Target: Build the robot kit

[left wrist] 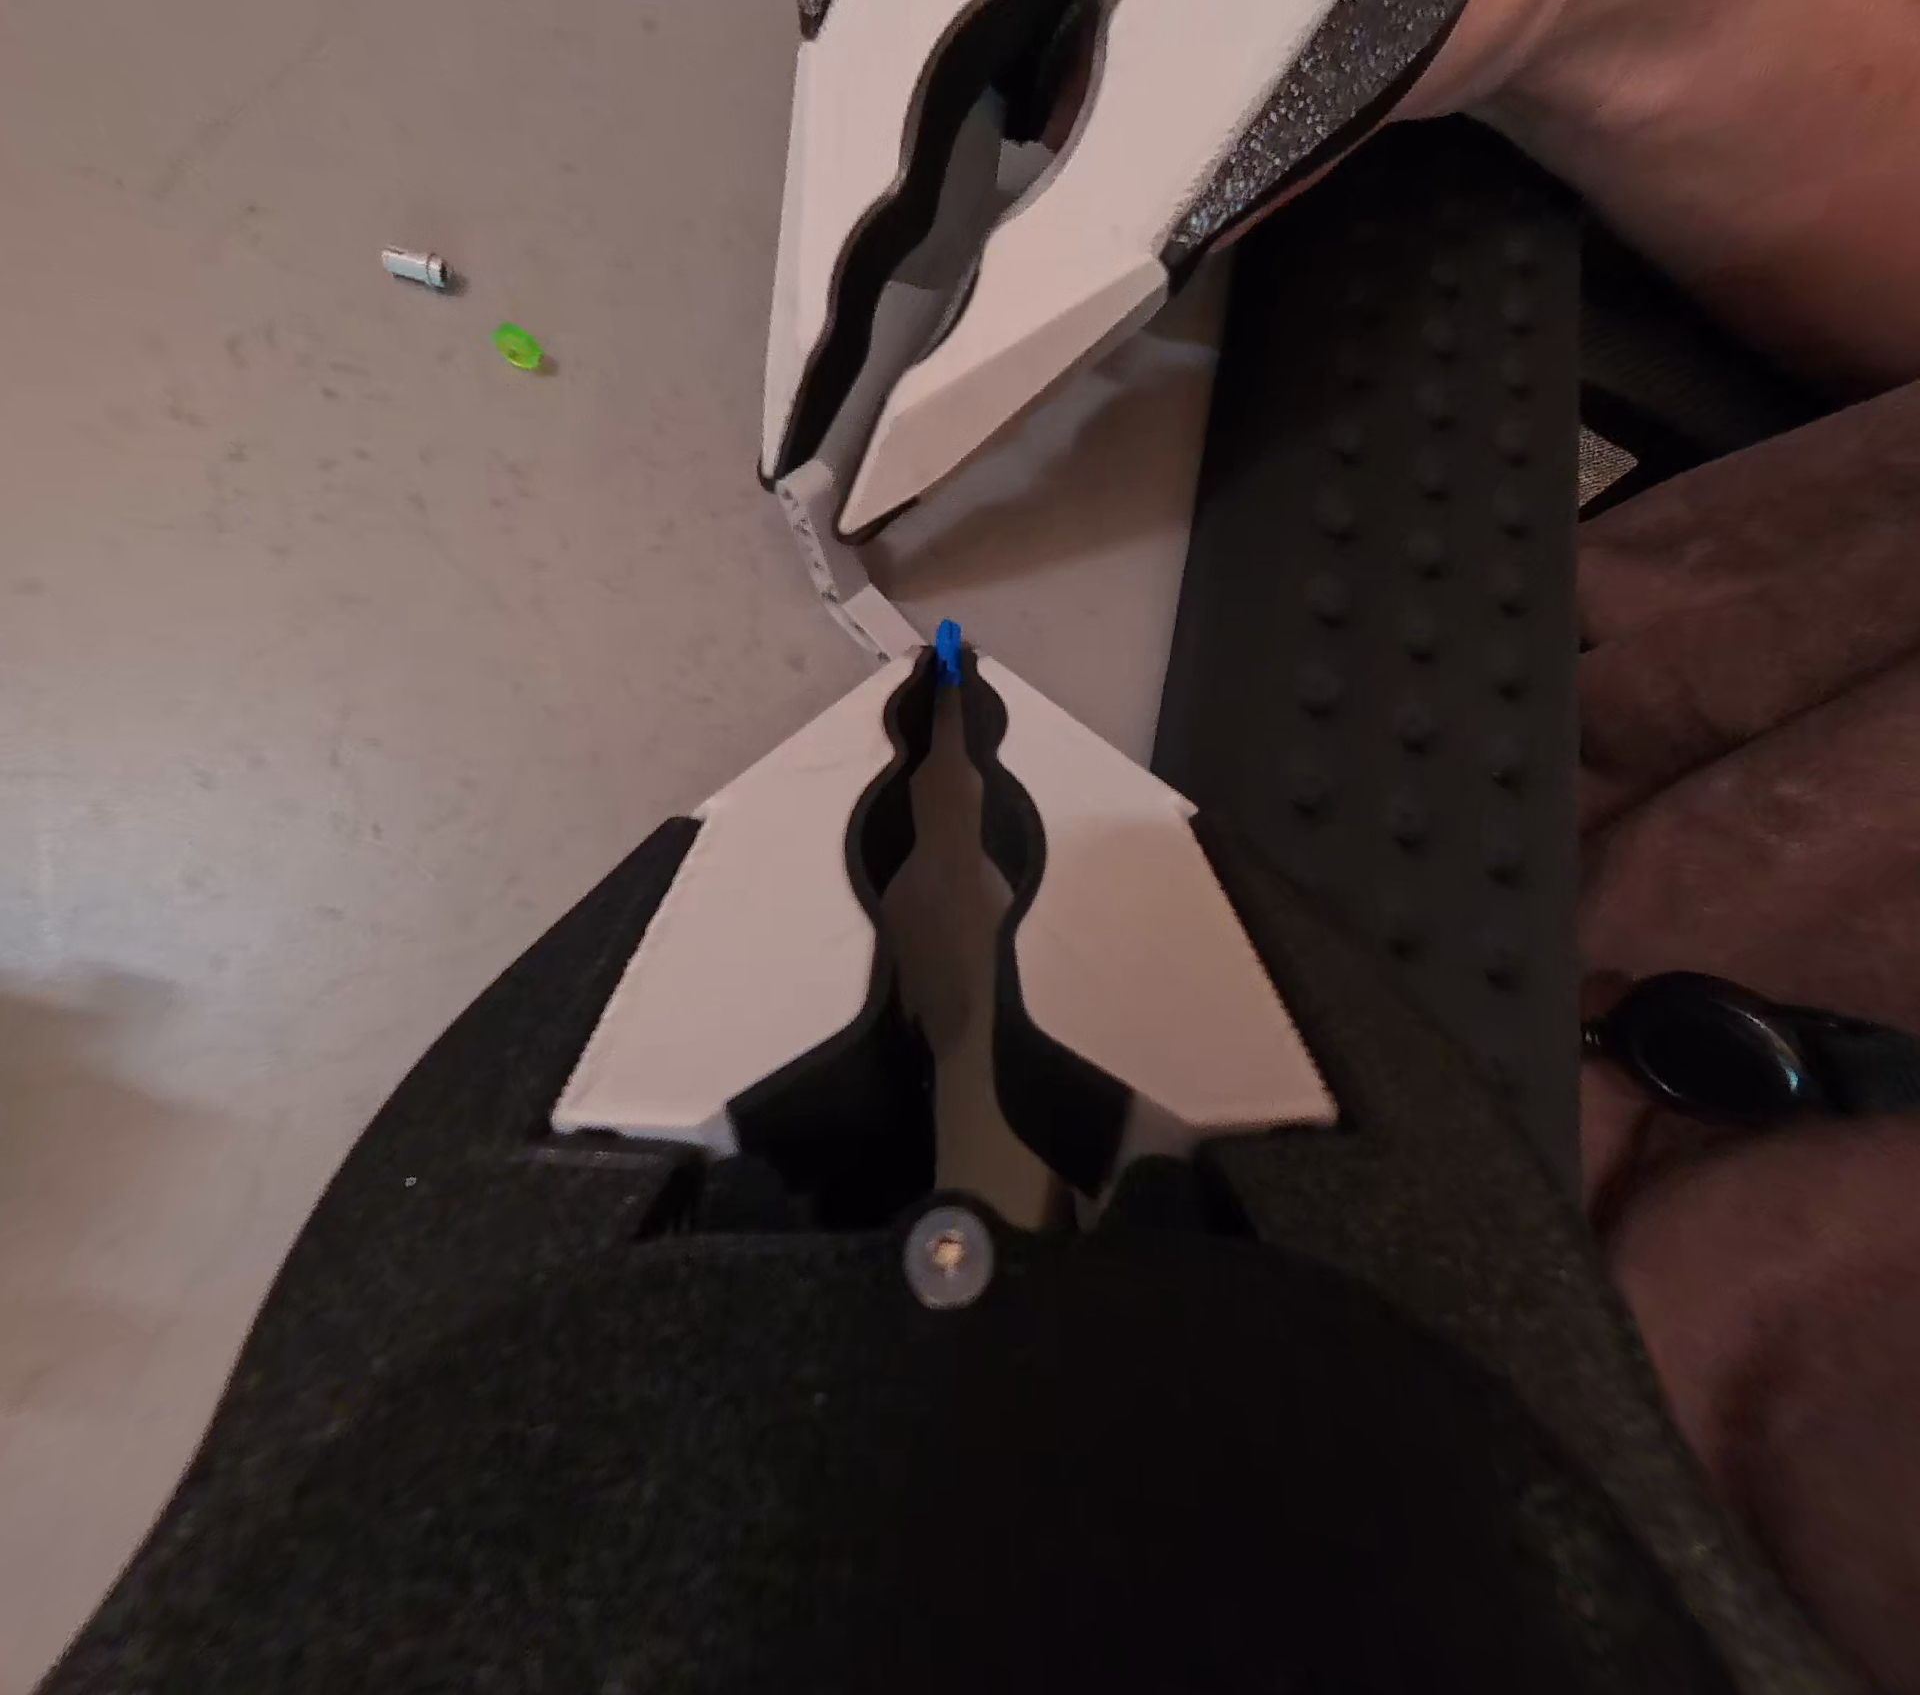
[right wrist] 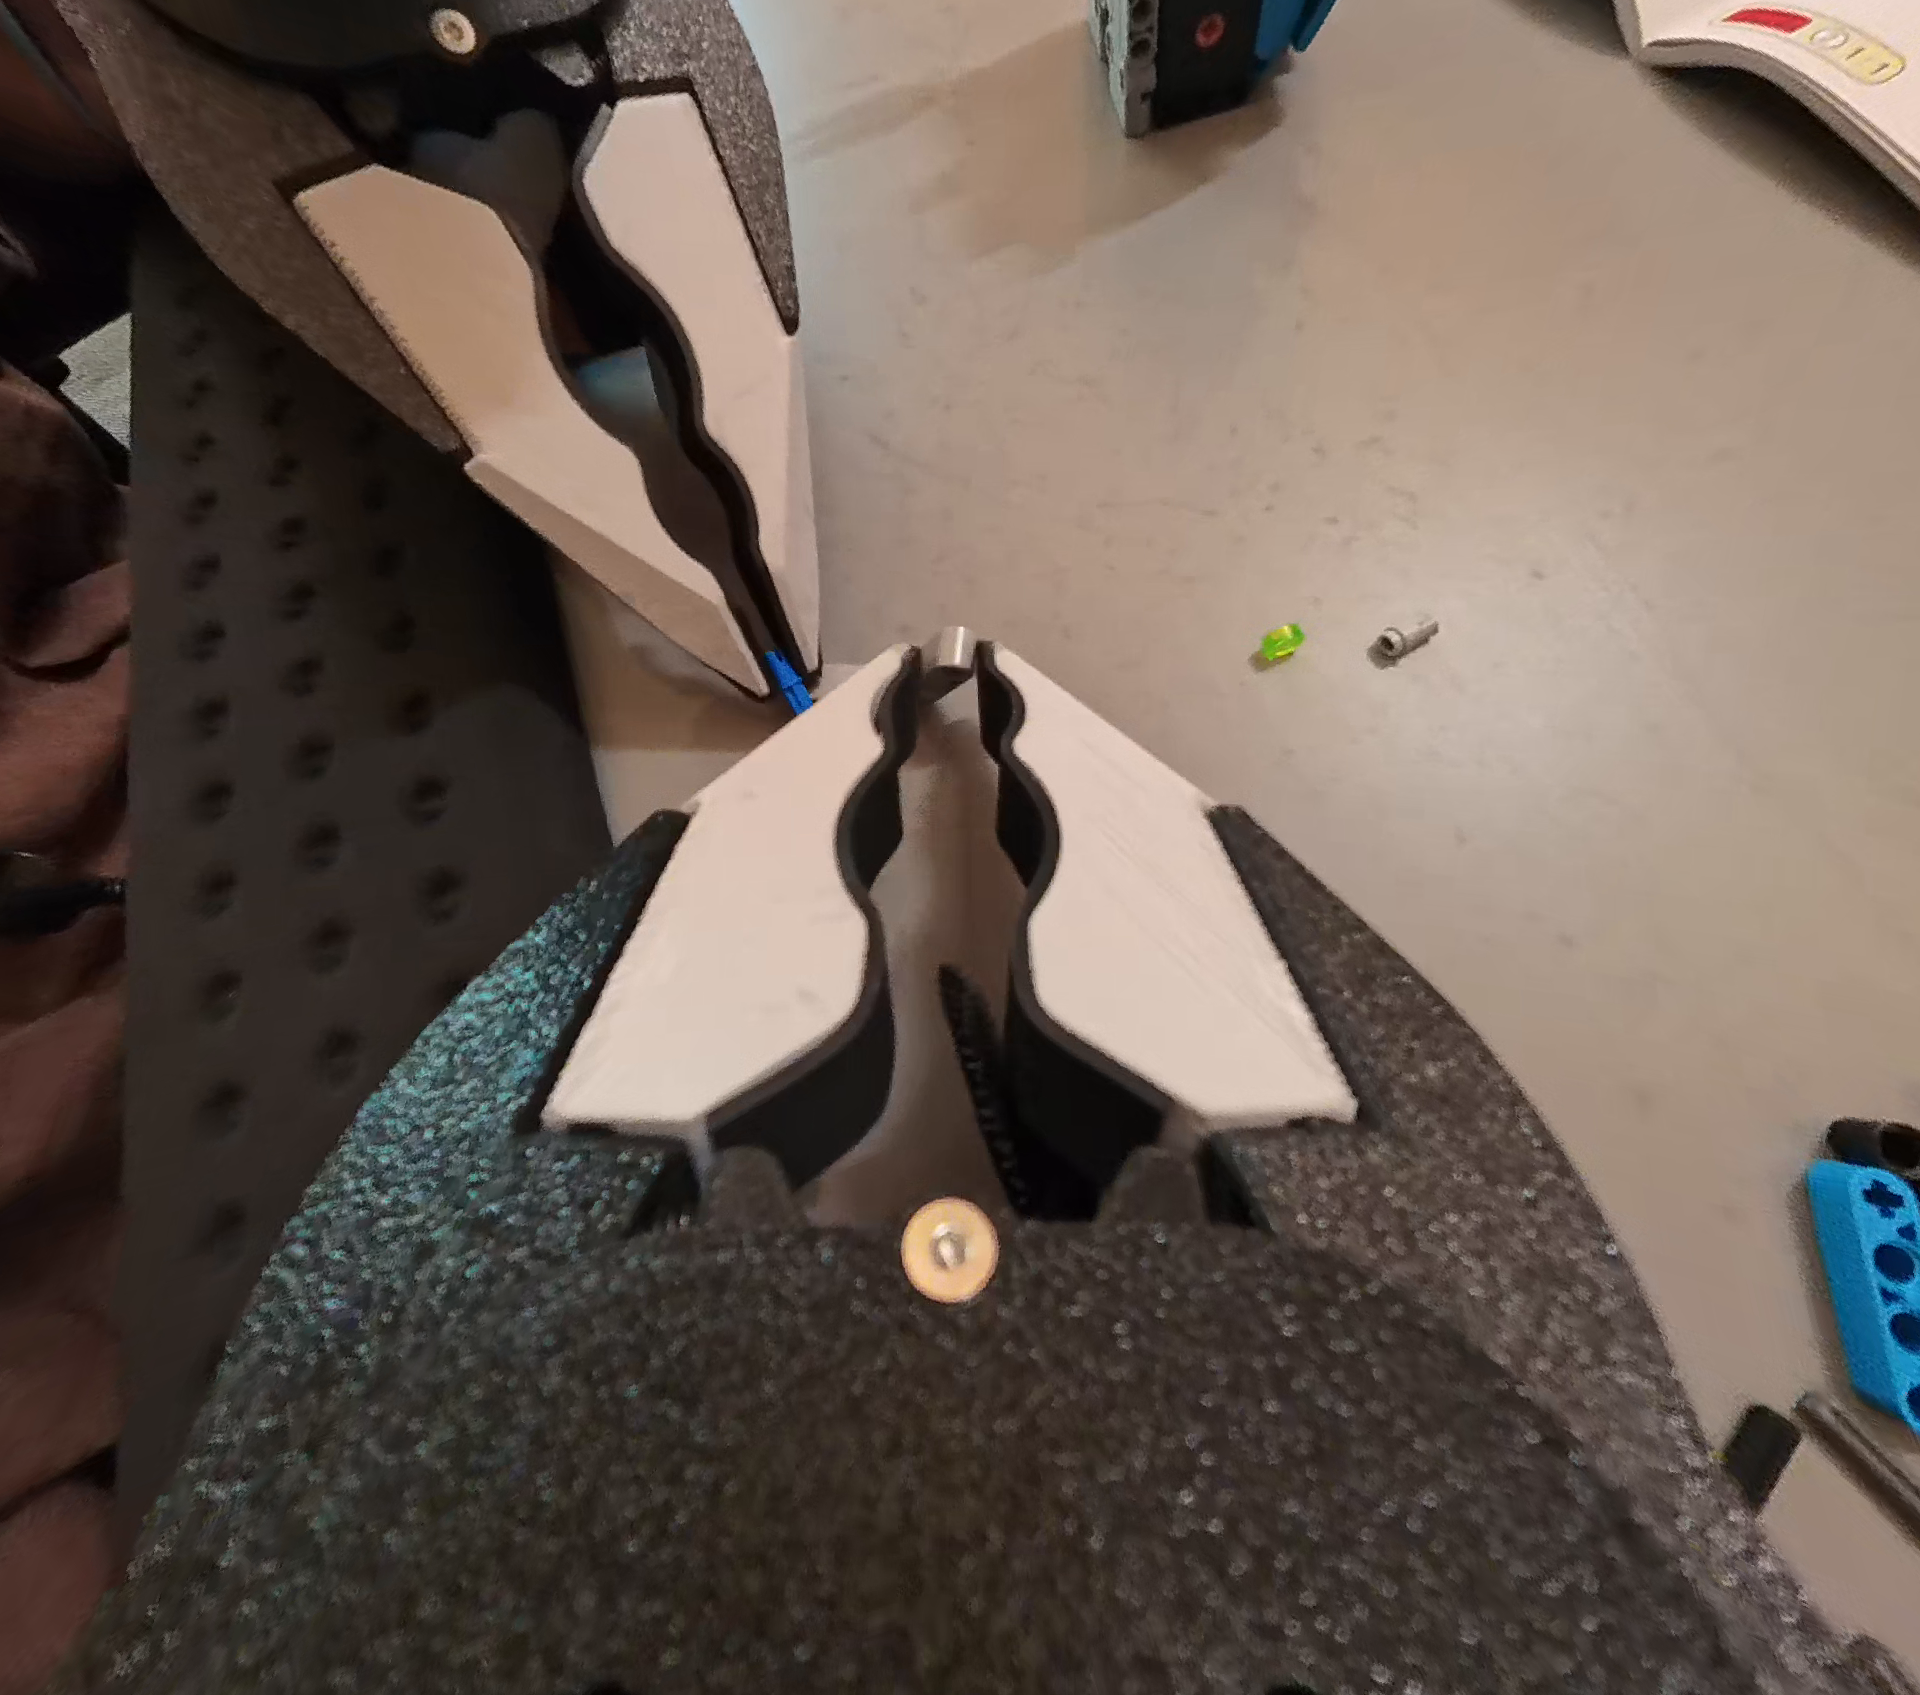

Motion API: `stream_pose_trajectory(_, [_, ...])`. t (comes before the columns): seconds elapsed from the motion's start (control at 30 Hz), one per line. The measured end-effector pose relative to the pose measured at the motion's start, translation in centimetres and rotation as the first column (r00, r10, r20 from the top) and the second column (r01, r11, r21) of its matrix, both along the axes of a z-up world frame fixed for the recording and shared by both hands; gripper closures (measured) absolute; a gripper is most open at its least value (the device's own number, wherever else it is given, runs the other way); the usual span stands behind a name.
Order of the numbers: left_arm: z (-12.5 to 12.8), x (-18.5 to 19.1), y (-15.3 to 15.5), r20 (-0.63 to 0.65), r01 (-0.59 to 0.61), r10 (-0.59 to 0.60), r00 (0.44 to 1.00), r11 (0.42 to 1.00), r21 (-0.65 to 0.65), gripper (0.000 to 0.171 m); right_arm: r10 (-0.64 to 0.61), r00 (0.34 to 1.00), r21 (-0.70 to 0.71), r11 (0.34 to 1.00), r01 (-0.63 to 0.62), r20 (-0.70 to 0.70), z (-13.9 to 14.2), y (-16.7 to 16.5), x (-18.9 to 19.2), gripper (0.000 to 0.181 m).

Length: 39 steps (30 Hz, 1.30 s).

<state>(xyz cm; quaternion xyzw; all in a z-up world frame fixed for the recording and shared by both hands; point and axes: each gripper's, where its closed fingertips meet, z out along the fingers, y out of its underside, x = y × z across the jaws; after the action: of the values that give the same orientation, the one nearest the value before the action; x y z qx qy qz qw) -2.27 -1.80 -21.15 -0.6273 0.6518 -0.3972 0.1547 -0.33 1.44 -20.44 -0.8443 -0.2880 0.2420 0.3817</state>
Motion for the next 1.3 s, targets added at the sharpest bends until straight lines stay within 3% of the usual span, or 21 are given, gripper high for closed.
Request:
stream_pose_trajectory(0.13, [0.6, 0.1, 0.2, 0.039, 0.007, -0.007, 0.999, 1.0, 0.004, 0.167, 0.008, 0.999, 0.057, 0.998, -0.005, -0.046, 1.4, 0.2, -0.3, 0.173])
stream_pose_trajectory(0.27, [6.2, 0.0, 1.7, 0.295, -0.009, 0.022, 0.955, 0.999, -0.045, 0.167, 0.064, 0.995, 0.171, 0.984, -0.051, -0.072, 3.4, -0.5, -0.2, 0.174])
stream_pose_trajectory(0.4, [7.5, -0.4, 3.0, 0.43, -0.019, -0.029, 0.902, 0.994, 0.107, 0.167, 0.147, 0.977, 0.287, 0.953, -0.098, -0.155, 6.3, -1.6, -1.1, 0.174])
stream_pose_trajectory(0.67, [5.9, -0.5, 1.1, 0.388, 0.079, -0.183, 0.903, 0.96, 0.269, 0.167, 0.169, 0.981, 0.224, 0.964, -0.144, -0.096, 4.6, -1.8, -2.0, 0.174])
stream_pose_trajectory(1.3, [5.1, -1.1, -0.2, 0.358, 0.18, -0.282, 0.89, 0.939, 0.292, 0.167, 0.257, 0.962, 0.189, 0.953, -0.235, -0.097, 3.9, -3.1, -3.0, 0.174])
